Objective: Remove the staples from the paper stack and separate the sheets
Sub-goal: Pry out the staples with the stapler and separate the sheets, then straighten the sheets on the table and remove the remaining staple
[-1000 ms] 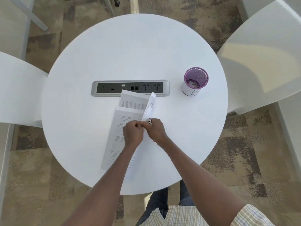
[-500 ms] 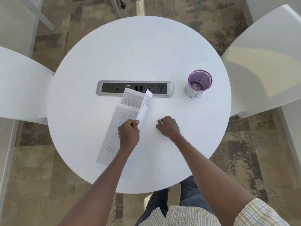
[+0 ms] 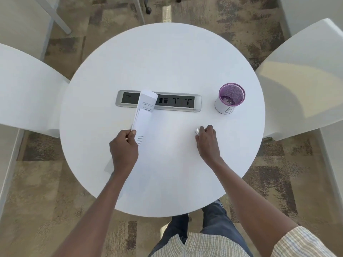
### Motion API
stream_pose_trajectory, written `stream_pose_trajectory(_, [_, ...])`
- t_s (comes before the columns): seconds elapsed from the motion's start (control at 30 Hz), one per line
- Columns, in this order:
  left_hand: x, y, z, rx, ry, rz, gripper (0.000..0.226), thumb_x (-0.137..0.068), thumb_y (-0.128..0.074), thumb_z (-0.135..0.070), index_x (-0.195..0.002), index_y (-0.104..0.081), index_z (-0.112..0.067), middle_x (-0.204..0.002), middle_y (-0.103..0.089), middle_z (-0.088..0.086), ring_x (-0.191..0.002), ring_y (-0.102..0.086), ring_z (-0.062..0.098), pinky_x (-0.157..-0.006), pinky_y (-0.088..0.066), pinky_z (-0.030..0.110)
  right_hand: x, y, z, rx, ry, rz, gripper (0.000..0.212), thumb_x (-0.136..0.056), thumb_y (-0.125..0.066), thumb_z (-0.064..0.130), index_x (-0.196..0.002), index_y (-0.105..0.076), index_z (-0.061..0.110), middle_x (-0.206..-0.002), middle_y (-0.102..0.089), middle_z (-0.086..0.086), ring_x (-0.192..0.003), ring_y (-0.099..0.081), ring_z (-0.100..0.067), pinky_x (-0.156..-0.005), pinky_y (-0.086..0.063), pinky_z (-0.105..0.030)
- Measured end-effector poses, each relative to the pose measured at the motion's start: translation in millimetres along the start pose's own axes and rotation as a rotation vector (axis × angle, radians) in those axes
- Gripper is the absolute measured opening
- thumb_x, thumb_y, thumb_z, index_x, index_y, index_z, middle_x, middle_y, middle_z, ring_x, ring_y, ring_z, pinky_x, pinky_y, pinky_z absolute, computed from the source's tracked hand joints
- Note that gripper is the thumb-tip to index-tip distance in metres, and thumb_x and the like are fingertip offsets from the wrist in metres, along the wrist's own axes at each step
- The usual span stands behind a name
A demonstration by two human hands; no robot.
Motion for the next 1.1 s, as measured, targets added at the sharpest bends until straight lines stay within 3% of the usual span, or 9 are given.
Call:
stream_pose_trajectory(0.2, [-8,28,-13,0.049,-0.063,-0.052,0.021,-0.099,-0.055,-0.017,-0.096,-0.067,0.000,-0.074,-0.061,-0.002,-0.064,-0.054,0.019,-0.059,-0.030,0.015,1,2,-6,0.016,-0.029,-0.042,0.018,-0.094,-0.064,0.015,-0.102,-0.060,0.000,-0.104,-0.058,-0.019,-0.100,-0.052,-0.039,-0.081,-0.044,-0.043])
stream_pose_trajectory(0.3, [-12,49,-17,0.068,-0.100,-0.093,0.020,-0.099,-0.055,-0.015,-0.094,-0.066,0.000,-0.066,-0.056,-0.004,-0.055,-0.049,0.013,-0.054,-0.029,0.016,2,5,2,-0.001,-0.058,-0.064,0.047,-0.089,-0.072,0.028,-0.124,-0.056,0.001,-0.116,-0.057,-0.020,-0.109,-0.050,-0.040,-0.088,-0.043,-0.042])
stream_pose_trajectory(0.37, [-13,62,-19,0.093,-0.111,-0.115,0.020,-0.100,-0.054,-0.014,-0.095,-0.066,0.001,-0.066,-0.055,-0.005,-0.055,-0.049,0.007,-0.053,-0.032,0.012,-1,5,22,-0.231,-0.055,-0.041,0.072,-0.085,-0.075,0.040,-0.138,-0.047,0.001,-0.130,-0.053,-0.016,-0.124,-0.045,-0.036,-0.101,-0.041,-0.042])
stream_pose_trajectory(0.47, [-19,85,-18,0.156,-0.101,-0.132,0.023,-0.101,-0.053,-0.018,-0.101,-0.067,0.000,-0.077,-0.061,-0.002,-0.067,-0.053,0.016,-0.059,-0.034,0.005,1,-10,77,-0.825,-0.130,0.272,0.092,-0.075,-0.083,0.047,-0.148,-0.041,0.011,-0.141,-0.053,-0.003,-0.134,-0.046,-0.019,-0.107,-0.040,-0.034])
stream_pose_trajectory(0.57, [-31,102,-4,0.227,-0.009,-0.122,0.028,-0.101,-0.052,-0.027,-0.109,-0.069,-0.006,-0.092,-0.066,0.000,-0.085,-0.058,0.015,-0.075,-0.042,0.019,14,-14,136,-1.279,0.004,0.595,0.066,-0.083,-0.080,0.032,-0.141,-0.054,0.012,-0.139,-0.062,-0.003,-0.133,-0.056,-0.018,-0.107,-0.046,-0.033])
stream_pose_trajectory(0.67, [-48,113,20,0.365,0.095,-0.106,0.029,-0.100,-0.052,-0.031,-0.108,-0.070,-0.008,-0.096,-0.069,0.003,-0.087,-0.059,0.016,-0.081,-0.048,0.033,22,-11,156,-1.451,0.051,0.610,0.039,-0.085,-0.078,0.016,-0.122,-0.070,0.006,-0.125,-0.072,-0.008,-0.119,-0.067,-0.025,-0.099,-0.054,-0.035])
stream_pose_trajectory(0.9, [-74,93,76,0.292,0.265,-0.140,0.032,-0.101,-0.053,-0.025,-0.120,-0.064,-0.001,-0.109,-0.069,0.014,-0.095,-0.063,0.026,-0.082,-0.047,0.032,30,-20,155,-1.015,-0.067,0.259,0.022,-0.086,-0.075,0.021,-0.100,-0.064,0.007,-0.099,-0.076,-0.002,-0.090,-0.073,-0.022,-0.077,-0.059,-0.036])
stream_pose_trajectory(0.97, [-75,74,90,0.292,0.301,-0.072,0.032,-0.098,-0.057,-0.023,-0.121,-0.063,-0.001,-0.113,-0.070,0.015,-0.104,-0.065,0.030,-0.090,-0.050,0.036,29,-31,152,-0.855,-0.094,0.244,0.019,-0.091,-0.068,0.018,-0.100,-0.057,0.006,-0.101,-0.072,-0.005,-0.090,-0.068,-0.026,-0.076,-0.058,-0.038])
stream_pose_trajectory(1.1, [-66,31,110,0.243,0.312,0.140,0.038,-0.087,-0.069,-0.006,-0.124,-0.062,-0.005,-0.112,-0.073,0.012,-0.094,-0.069,0.025,-0.090,-0.054,0.038,32,-57,142,-0.688,-0.137,0.280,0.009,-0.096,-0.054,0.008,-0.103,-0.050,0.012,-0.106,-0.066,-0.005,-0.089,-0.062,-0.024,-0.063,-0.050,-0.024])
Point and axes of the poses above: each hand's wrist, its own x-axis away from the middle knuckle, its own y-axis out of the back of the hand, z = x × y, the point moved 7 cm from there along -x, towards the middle knuckle
